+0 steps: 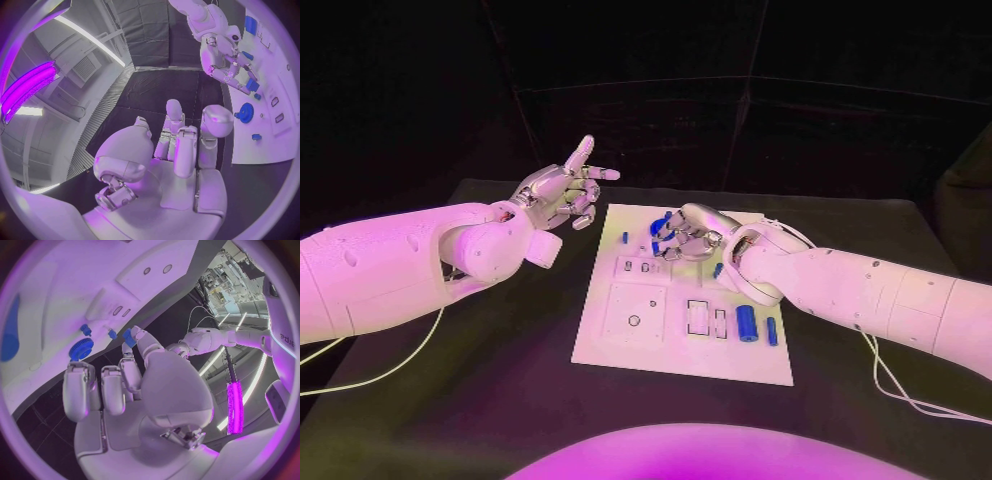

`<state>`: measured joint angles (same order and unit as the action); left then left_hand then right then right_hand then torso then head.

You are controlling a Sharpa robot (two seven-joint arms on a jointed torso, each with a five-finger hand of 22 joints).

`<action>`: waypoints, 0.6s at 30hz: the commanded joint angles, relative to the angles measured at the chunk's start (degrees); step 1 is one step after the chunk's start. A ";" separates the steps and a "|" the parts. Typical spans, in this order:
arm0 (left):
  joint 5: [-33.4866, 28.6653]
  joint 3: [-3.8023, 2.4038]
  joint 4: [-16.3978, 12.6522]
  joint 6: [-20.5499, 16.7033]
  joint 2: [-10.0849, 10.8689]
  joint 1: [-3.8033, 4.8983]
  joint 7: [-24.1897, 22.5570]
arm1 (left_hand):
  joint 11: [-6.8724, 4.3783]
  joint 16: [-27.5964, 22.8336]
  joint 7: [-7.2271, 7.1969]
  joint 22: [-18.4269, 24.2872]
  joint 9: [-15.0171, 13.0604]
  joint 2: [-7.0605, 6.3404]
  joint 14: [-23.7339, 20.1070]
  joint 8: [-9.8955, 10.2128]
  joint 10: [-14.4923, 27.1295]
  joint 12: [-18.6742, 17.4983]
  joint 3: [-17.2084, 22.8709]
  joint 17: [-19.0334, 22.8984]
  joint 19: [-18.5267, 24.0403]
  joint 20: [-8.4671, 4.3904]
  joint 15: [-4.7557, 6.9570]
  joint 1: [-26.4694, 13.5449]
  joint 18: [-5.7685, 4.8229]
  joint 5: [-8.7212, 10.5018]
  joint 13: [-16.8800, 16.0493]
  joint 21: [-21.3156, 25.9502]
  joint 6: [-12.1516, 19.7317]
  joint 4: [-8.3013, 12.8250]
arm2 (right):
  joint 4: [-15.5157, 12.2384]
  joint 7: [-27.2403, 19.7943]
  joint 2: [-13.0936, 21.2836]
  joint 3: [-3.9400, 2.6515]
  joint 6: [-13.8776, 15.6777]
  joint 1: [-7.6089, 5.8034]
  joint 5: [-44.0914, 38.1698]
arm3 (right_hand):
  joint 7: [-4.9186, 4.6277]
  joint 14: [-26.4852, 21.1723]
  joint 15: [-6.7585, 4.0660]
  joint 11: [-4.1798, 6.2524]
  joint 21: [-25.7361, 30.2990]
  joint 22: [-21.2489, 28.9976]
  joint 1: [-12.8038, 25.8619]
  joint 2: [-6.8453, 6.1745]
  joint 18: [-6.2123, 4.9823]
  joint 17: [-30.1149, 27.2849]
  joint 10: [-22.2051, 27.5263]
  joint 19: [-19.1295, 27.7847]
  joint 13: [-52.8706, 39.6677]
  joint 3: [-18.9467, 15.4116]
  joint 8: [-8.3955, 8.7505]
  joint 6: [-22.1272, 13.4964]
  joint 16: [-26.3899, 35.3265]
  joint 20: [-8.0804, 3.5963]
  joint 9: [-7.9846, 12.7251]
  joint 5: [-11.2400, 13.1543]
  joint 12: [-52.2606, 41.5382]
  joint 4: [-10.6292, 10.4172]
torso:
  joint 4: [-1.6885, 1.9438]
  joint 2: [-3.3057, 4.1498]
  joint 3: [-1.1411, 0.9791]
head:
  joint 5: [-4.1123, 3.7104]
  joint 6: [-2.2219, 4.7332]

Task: Assemble the parts on the task board

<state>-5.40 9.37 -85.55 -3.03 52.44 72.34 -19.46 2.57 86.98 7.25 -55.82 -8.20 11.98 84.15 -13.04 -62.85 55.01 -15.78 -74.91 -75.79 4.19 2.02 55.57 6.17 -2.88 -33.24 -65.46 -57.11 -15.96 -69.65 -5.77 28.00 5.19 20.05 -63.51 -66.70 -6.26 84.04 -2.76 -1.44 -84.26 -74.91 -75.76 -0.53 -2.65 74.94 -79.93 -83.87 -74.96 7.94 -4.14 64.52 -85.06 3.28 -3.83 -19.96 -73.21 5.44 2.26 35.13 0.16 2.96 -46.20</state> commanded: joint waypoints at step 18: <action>-0.61 -0.05 -0.24 -0.25 -0.20 0.11 -0.35 | 0.04 -0.04 0.01 0.15 0.04 -0.28 4.11 0.31 0.68 -0.40 -0.67 -9.56 0.32 0.20 -0.47 1.33 0.87 0.17 0.24 0.34 0.58 0.34 | 1.36 2.81 -1.54 0.01 -2.03 0.73 -6.64 | 0.13 4.35 0.12 0.07 -0.40 -4.18 0.86 -0.11 0.17 7.40 0.55 -0.60 -0.92 0.14 -0.09 0.28 -0.25 0.33 -0.10 0.57 0.43 -0.33 | 0.05 -0.08 0.04 | 0.09 -0.45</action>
<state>-5.71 9.38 -85.64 -3.22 52.30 72.35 -19.40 2.56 86.98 7.25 -55.69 -8.21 11.81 83.95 -13.05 -62.44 55.01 -16.10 -74.91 -75.79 4.19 1.82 56.34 6.17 -2.88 -33.10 -65.46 -57.11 -15.64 -68.34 -3.82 26.55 5.23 18.57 -62.71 -71.28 -6.28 84.04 -2.76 -1.22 -84.26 -74.91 -75.46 -0.83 -2.65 74.93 -79.71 -83.87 -74.96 7.93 -4.07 64.36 -85.06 3.28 -3.88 -19.63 -72.98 5.44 2.22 35.06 0.20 3.09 -46.66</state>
